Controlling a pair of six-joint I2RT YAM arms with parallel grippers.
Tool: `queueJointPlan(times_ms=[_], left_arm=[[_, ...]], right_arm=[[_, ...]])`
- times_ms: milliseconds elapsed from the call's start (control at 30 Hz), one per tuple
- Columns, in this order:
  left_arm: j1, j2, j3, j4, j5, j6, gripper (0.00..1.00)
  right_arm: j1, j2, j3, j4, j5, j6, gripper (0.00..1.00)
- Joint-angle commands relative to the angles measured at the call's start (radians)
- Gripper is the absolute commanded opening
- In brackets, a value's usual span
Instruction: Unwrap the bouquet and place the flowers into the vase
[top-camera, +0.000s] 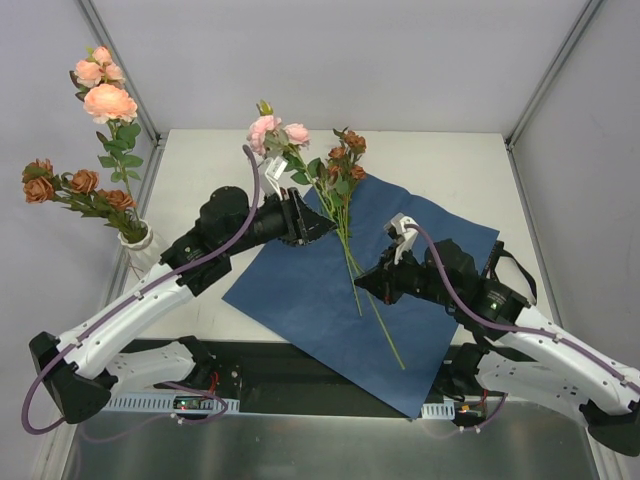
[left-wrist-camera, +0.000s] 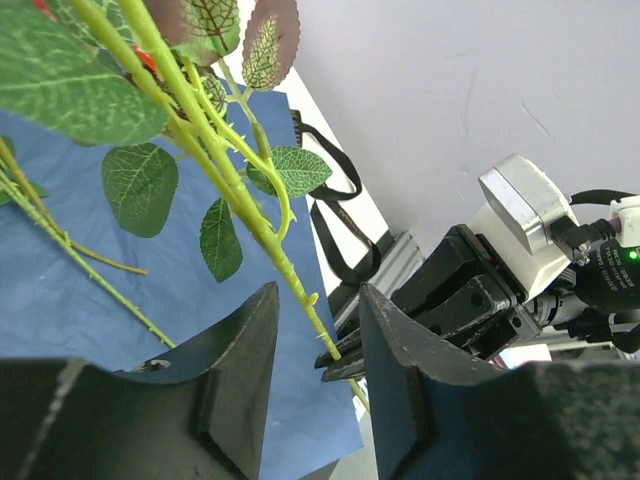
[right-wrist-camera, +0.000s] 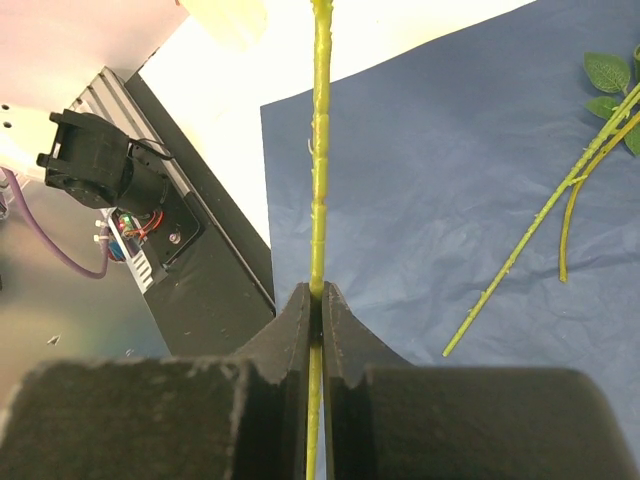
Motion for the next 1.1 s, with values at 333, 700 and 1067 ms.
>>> queueJointPlan(times_ms=[333, 700, 1067], left_arm=[[-0.012, 0.136, 0.133, -0.066, 0.163, -0.007, 0.29], [-0.011, 0.149, 0.149, -0.069, 0.163, -0.012, 0.22], [-0.011, 0.126, 0.156, -0.068, 0.145, 0.003, 0.00]], right_arm=[[0.001, -0.068, 0.017, 0.001, -0.003, 0.006, 0.01], [0.003, -0.088, 0.000, -0.019, -0.014, -0.006, 0.01], [0.003, -0.071, -0.003, -0.017, -0.054, -0.012, 0.01]])
